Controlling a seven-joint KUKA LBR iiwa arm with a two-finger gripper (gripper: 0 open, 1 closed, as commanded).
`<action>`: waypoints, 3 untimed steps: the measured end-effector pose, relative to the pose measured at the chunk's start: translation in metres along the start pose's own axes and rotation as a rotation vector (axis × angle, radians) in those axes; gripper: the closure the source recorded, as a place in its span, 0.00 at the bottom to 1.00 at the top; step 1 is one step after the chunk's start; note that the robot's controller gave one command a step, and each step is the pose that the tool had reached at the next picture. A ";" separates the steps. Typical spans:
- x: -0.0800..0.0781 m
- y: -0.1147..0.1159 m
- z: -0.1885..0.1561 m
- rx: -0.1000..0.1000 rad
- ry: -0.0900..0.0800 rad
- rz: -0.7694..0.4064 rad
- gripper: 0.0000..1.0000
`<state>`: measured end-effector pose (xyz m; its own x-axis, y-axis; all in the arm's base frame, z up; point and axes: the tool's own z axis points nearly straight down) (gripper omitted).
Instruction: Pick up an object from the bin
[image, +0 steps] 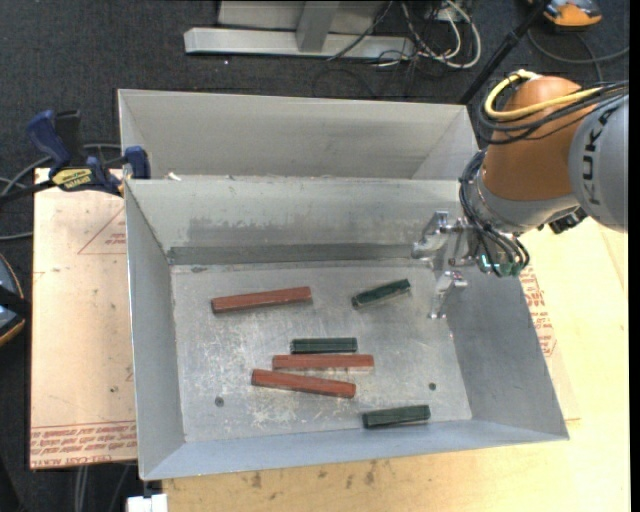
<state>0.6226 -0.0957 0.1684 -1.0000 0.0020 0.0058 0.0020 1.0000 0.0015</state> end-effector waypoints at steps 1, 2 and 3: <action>-0.002 0.000 -0.004 0.001 -0.007 -0.001 0.00; -0.033 0.026 0.091 0.001 -0.016 -0.083 1.00; -0.033 0.026 0.091 0.001 -0.016 -0.083 1.00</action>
Offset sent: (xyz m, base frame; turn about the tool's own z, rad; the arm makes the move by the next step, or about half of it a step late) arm 0.0283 0.0249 -0.0984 -0.0837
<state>0.6553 -0.0700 0.0768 -0.9967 -0.0811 -0.0100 -0.0811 0.9967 0.0002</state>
